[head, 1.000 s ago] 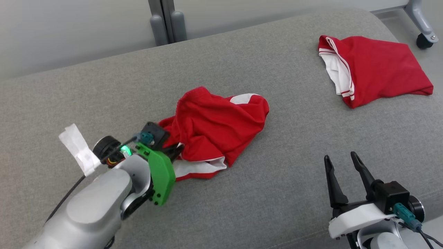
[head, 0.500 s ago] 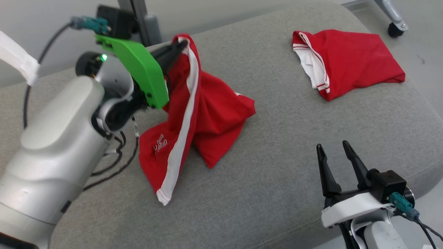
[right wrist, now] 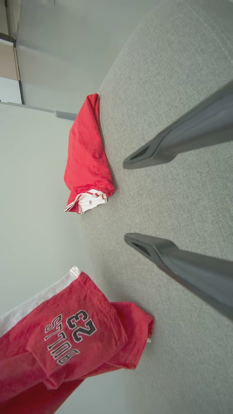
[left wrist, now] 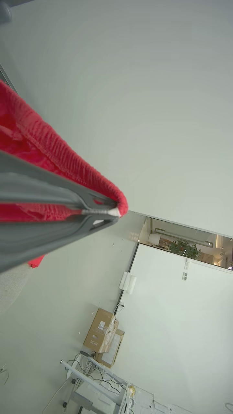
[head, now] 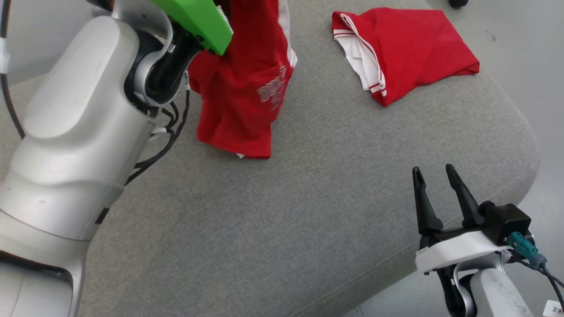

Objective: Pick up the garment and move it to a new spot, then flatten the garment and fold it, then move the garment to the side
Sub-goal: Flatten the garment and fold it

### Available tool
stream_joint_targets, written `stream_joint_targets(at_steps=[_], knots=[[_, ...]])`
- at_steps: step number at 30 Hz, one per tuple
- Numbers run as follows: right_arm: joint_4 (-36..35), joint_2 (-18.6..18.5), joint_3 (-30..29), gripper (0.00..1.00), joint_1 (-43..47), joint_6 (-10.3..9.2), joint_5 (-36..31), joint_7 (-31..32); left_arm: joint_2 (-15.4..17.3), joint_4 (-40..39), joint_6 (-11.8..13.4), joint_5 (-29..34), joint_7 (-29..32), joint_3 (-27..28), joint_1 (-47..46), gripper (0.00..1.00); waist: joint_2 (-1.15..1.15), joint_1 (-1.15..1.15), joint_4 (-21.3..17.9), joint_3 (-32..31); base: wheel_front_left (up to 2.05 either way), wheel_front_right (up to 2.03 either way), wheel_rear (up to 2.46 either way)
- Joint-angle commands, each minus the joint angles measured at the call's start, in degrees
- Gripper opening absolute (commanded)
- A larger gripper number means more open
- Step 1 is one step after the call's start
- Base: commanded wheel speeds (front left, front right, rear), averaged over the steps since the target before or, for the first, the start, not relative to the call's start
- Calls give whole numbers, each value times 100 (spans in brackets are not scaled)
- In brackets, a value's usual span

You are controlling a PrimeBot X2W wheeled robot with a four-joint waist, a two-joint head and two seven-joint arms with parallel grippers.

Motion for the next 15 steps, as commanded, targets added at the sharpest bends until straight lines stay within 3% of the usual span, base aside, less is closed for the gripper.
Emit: stream_joint_targets(at_steps=[1, 5, 8, 15], knots=[[-9, -6, -33, 100, -26, -9, -5, 2, 16, -91, -88, -8, -100, -20, 102, 0, 0, 0, 27, 38, 0, 0, 0], [31, -8, -128, 100, 80, -9, -101, 2, 86, -593, -262, -61, -427, -157, 611, 0, 0, 0, 237, -48, 0, 0, 0], [64, -7, -179, 100, 167, -9, -180, 2, 342, -1169, -332, -7, -632, -423, 1324, 0, 0, 0, 464, -175, 0, 0, 0], [121, -9, -348, 100, 401, -9, -456, 2, 1113, -2311, -194, -134, -1209, -864, 3624, 0, 0, 0, 1027, -475, 0, 0, 0]])
